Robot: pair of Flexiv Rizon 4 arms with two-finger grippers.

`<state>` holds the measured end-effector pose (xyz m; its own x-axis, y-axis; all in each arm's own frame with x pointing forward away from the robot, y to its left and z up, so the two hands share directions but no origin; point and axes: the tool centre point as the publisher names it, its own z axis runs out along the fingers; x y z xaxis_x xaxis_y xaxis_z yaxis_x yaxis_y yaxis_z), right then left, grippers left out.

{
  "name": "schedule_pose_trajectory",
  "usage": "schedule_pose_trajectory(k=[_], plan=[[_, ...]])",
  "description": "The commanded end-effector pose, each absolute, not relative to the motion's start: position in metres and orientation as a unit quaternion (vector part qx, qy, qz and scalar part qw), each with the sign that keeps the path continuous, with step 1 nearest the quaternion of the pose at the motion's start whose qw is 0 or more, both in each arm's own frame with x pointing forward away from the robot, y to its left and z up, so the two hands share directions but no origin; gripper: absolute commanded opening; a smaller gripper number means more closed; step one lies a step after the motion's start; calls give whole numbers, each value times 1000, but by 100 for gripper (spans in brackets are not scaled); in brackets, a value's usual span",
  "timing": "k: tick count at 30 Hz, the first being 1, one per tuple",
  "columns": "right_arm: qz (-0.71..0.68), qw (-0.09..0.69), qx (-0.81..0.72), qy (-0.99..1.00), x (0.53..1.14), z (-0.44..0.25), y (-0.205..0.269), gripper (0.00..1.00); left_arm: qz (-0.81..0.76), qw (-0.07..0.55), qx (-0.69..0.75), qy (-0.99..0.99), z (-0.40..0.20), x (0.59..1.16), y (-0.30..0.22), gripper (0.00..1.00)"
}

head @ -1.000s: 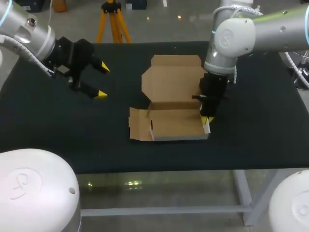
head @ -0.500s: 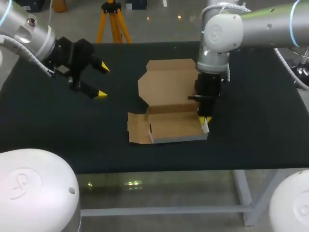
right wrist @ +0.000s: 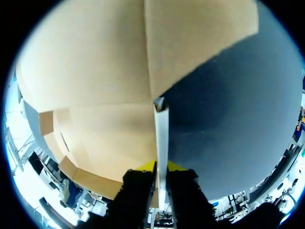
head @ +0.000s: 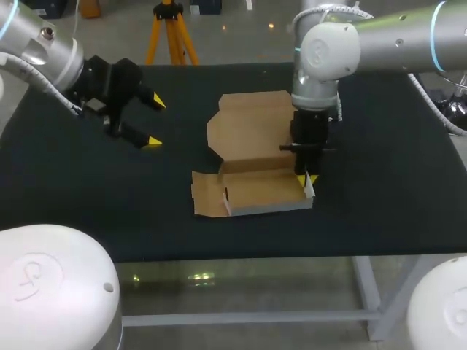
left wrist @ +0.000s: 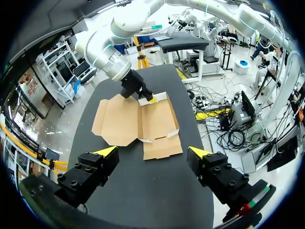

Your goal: Assemble the packaging by folding the flat box into shape, placing the metal phone stand inside, and closing the box properly

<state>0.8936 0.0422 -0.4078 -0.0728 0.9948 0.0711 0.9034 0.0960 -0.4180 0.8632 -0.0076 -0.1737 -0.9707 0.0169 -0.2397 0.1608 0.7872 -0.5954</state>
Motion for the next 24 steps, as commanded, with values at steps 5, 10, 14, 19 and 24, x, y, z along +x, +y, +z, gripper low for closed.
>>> schedule_pose_trajectory(k=[5,10,14,19,24], plan=[[110,131,-671,-722,889,-409,43,15,-321,110,47,940,-172,863,-7,100],[97,105,-680,-719,889,-410,43,14,-321,110,47,940,-172,863,-7,100],[80,90,-684,-720,889,-410,43,13,-321,110,47,940,-172,863,-7,100],[72,79,-690,-716,889,-412,42,14,-321,110,47,940,-172,863,-7,100],[61,72,-692,-715,890,-413,41,16,-321,110,47,940,-172,863,-7,100]])
